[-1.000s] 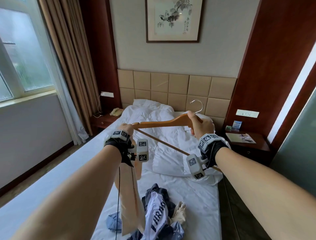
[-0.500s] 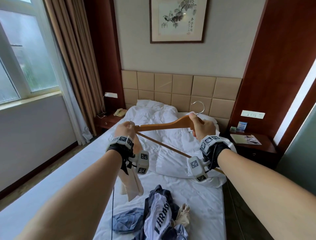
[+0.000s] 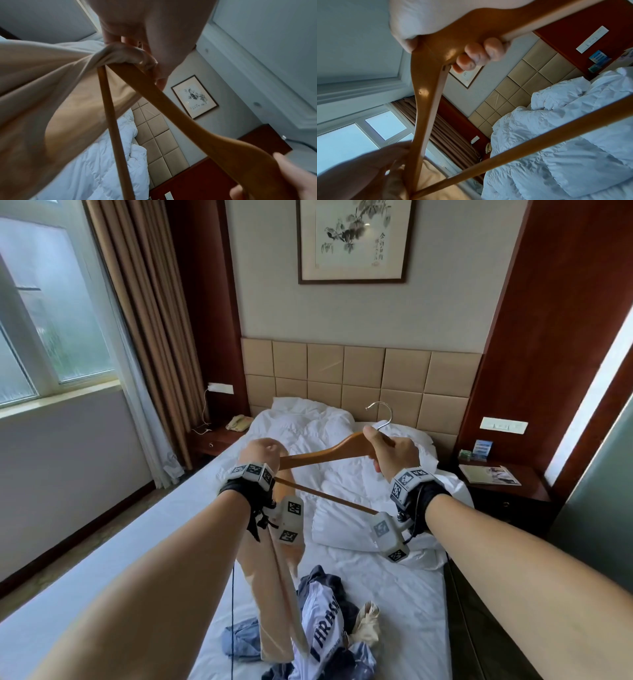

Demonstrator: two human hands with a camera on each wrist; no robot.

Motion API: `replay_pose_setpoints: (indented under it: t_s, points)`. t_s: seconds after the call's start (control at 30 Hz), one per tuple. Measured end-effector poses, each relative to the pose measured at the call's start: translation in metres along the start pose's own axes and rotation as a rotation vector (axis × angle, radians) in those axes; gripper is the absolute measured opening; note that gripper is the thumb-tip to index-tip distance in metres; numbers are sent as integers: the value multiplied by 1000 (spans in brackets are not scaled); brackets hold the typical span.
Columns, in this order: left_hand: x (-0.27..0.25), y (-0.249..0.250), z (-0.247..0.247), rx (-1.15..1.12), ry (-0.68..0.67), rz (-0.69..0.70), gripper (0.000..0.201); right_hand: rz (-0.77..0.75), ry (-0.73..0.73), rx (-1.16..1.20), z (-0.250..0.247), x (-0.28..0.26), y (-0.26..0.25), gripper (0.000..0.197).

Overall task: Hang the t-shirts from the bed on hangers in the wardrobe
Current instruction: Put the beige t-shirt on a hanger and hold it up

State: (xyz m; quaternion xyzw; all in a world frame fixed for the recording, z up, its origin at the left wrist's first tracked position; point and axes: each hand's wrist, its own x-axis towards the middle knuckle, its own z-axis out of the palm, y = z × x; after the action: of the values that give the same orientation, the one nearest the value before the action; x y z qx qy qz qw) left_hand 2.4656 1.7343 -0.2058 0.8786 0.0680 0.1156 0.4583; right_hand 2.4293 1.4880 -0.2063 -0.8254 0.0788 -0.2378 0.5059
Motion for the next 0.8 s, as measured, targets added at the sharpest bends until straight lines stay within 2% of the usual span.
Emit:
replay_pose_setpoints:
  t_s: [0.1, 0.23, 0.33, 0.4, 0.57, 0.67, 0.73, 0.8]
  points:
    - [-9, 5, 11, -23, -70, 82, 30, -14, -36, -25, 1, -2, 1, 72]
    - [-22, 24, 19, -58, -68, 272, 27, -21, -53, -85, 4, -3, 5, 80]
    - [-28, 44, 24, -105, -61, 365, 21, -24, -89, -95, 9, -5, 5, 75]
    - [-32, 56, 27, -137, -86, 358, 20, -28, -94, -65, 13, -7, 2, 69]
    - [-34, 78, 27, -38, -147, 325, 22, -76, -178, 45, 19, -10, -9, 47]
    - [-34, 85, 19, -97, -213, 244, 22, -27, -239, 60, 20, -8, -7, 51]
    - [-41, 91, 14, -200, -296, 221, 25, 41, -282, 80, 21, -9, -9, 60]
    - [-50, 98, 12, -282, -360, 212, 30, 61, -289, 72, 21, -7, -10, 60]
